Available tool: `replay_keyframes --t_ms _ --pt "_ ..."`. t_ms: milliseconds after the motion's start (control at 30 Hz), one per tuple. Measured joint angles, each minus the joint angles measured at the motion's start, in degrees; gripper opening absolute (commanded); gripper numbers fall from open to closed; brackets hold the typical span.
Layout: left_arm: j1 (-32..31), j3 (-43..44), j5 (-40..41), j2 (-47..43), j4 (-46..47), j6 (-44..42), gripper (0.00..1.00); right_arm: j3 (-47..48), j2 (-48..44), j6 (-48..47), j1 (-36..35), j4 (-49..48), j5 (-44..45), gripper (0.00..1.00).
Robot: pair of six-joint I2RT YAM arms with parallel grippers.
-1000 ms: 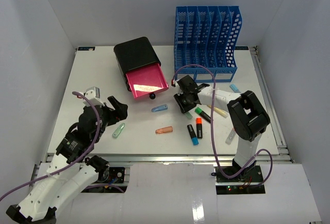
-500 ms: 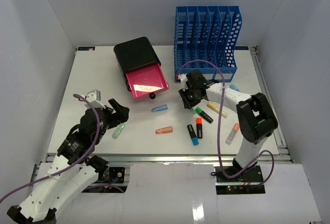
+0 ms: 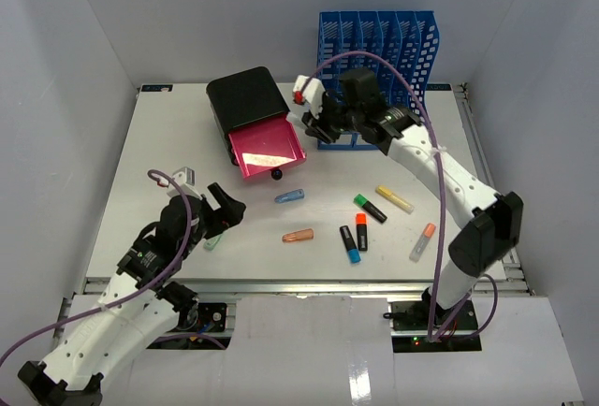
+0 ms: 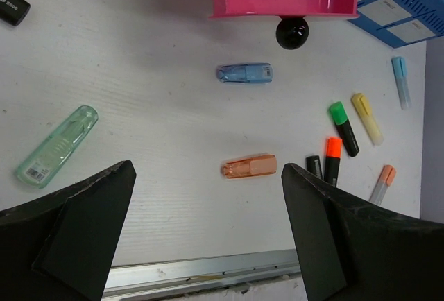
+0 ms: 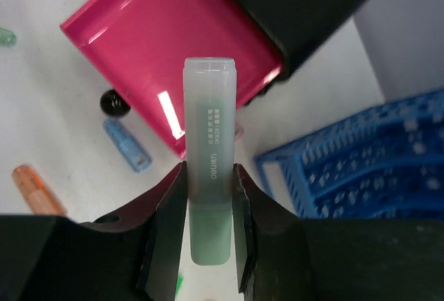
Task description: Organize the desk
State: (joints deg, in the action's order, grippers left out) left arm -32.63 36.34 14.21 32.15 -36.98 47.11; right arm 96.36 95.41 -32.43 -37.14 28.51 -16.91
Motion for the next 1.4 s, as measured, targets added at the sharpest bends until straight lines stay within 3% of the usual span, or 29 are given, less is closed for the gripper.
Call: replay_keyframes --t_ms 100,267,400,533,567,733,900,1067,1200,1333,1400 --pt "0.0 0.0 -0.3 -1.7 -0.1 0.6 0.98 8.0 7.2 -4.4 -4.2 -0.1 1.5 0.11" --pt "0.1 0.0 -0.8 -3.9 -0.7 1.4 0.98 12.8 16.7 -8.7 -9.5 0.0 4.8 0.11" --pt "0.1 0.0 -1.2 -4.7 -1.7 1.8 0.98 14.5 22.1 -8.9 -10.0 -0.1 7.0 0.12" --pt "0.1 0.0 -1.6 -5.1 -2.4 2.1 0.98 14.7 24.6 -8.4 -9.7 -0.4 8.8 0.19" --pt "0.1 0.0 -1.6 -5.2 -2.5 2.2 0.98 14.7 24.9 -8.2 -9.6 -0.5 9.2 0.23" --pt "0.1 0.0 -2.0 -5.3 -2.8 2.7 0.98 16.2 26.4 -7.0 -9.5 -2.0 10.5 0.66" --pt "0.1 0.0 -2.6 -5.3 -3.1 2.9 0.98 16.4 26.5 -6.2 -9.5 -2.9 10.9 0.81" --pt "0.1 0.0 -3.5 -4.3 -2.7 2.7 0.98 16.2 24.2 -5.8 -9.4 -2.5 11.5 0.84" --pt "0.1 0.0 -6.4 -2.0 -0.7 0.5 0.98 13.5 16.6 -3.9 -7.7 -0.9 7.6 0.82" --pt "0.1 0.0 -12.0 0.6 2.4 -2.2 0.93 7.7 3.6 -1.7 1.1 1.3 -4.2 0.76" --pt "0.2 0.0 -16.4 2.0 5.2 -3.4 0.90 -0.1 -4.6 -1.7 7.4 0.6 -10.3 0.76"
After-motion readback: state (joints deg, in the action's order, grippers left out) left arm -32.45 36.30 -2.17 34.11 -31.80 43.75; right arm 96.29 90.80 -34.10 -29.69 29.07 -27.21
